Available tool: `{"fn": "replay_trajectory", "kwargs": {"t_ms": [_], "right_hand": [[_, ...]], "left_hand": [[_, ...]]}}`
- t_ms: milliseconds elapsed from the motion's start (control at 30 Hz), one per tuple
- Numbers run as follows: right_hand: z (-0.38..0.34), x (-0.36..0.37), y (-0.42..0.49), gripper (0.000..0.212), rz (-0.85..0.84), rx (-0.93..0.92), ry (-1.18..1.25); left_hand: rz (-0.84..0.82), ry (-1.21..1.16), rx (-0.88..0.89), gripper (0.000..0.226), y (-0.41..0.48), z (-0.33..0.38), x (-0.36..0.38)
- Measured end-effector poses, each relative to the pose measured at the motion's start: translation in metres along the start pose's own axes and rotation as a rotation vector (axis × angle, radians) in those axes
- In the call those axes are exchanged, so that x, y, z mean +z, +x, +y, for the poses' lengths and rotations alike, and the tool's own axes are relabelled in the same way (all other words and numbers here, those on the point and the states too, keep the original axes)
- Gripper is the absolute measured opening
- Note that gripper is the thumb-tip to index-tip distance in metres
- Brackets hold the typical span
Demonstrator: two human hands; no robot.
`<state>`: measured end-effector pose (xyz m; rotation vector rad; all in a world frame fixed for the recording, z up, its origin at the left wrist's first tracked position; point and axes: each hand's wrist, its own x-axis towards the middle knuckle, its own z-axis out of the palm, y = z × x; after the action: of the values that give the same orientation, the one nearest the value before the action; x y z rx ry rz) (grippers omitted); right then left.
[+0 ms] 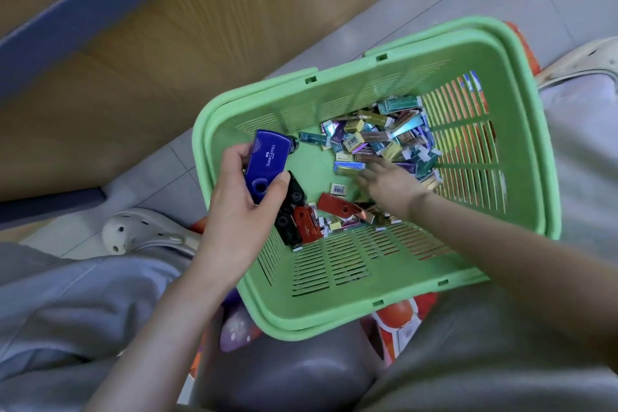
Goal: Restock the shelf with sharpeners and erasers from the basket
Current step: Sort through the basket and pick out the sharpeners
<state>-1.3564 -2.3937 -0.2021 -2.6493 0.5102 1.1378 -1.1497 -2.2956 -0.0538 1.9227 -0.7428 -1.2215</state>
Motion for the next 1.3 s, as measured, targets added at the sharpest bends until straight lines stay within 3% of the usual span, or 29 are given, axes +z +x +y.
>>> {"fn": "replay_trajectory", "kwargs": {"t_ms": [67,167,367,567,700,833,967,1067,1200,1300], "right_hand": [[-0.023,-0.002,0.015,0.050,0.038,0.018,0.195],[-0.050,-0.002,0.039,0.048,-0.054,0.098,0.355],[-0.059,0.002,0.052,0.047,-0.098,0.151,0.344],[-0.048,-0.005,0.060,0.053,0.204,0.435,1.067],[-0.047,-0.014,0.077,0.057,0.186,0.547,1.359],[-0.059,-0.019,0.068,0.041,0.327,0.515,1.253],[-0.082,-0.008,0.051,0.059,-0.043,0.237,1.037],[-0.089,-0.006,0.049,0.060,-0.107,0.173,0.864],[-0.081,-0.015,0.050,0.045,-0.083,0.169,0.922],[-0.060,-0.026,0.048,0.036,0.054,0.270,1.123]], "left_hand": [[0.003,-0.001,0.005,0.027,0.002,0.002,0.001],[0.009,-0.005,0.017,0.026,0.004,0.005,0.001],[0.044,-0.003,-0.014,0.024,0.007,0.004,-0.006],[0.043,-0.078,-0.088,0.026,0.007,-0.004,-0.008],[0.037,-0.087,-0.088,0.026,0.010,-0.006,-0.007],[0.034,-0.106,-0.085,0.025,0.011,-0.004,-0.008],[0.031,-0.070,-0.081,0.026,0.011,-0.007,-0.007],[0.023,-0.043,-0.065,0.026,0.009,-0.007,-0.007],[0.035,-0.044,-0.052,0.025,0.007,-0.006,-0.010],[0.060,-0.038,-0.041,0.028,0.008,-0.007,-0.014]]}}
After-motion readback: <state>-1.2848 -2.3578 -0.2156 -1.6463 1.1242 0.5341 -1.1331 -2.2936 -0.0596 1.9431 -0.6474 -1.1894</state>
